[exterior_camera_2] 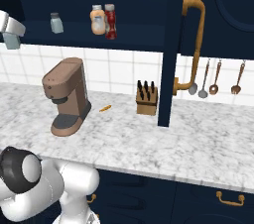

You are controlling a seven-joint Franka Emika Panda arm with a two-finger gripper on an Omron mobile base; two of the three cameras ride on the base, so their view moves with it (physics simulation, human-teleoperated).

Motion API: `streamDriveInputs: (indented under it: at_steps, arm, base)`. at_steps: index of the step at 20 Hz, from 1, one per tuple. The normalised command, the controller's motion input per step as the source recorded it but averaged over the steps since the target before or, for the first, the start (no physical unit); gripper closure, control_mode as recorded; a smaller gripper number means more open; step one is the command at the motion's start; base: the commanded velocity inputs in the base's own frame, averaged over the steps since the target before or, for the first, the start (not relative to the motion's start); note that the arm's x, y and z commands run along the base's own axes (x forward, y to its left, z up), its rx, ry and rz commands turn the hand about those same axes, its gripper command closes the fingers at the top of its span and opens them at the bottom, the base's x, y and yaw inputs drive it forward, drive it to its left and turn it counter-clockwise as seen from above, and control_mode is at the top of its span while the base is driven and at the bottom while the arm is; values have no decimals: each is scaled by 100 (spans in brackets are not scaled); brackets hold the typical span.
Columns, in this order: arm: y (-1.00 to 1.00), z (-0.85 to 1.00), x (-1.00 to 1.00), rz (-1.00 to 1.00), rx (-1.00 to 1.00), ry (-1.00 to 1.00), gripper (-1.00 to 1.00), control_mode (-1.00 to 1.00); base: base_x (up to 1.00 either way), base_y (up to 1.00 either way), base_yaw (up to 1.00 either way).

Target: Put the shaker and condiment bottle from the counter next to their counterparts in the cabinet.

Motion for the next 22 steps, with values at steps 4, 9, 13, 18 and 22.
streamDriveInputs:
  at_steps: [4,9,13,18,22]
  arm:
    - [-12,32,0,-3,0,0,100,-100]
    - [-8,2,0,-1,0,0,100,-100]
    - [-18,0,18,0,0,0,100,-100]
    - [-18,0,22,0,0,0,100,-100]
    - [0,0,27,0,0,0,100,-100]
  base:
    - [0,0,0]
    - [0,0,0]
    - [0,0,0]
    - [0,0,0]
    - [0,0,0]
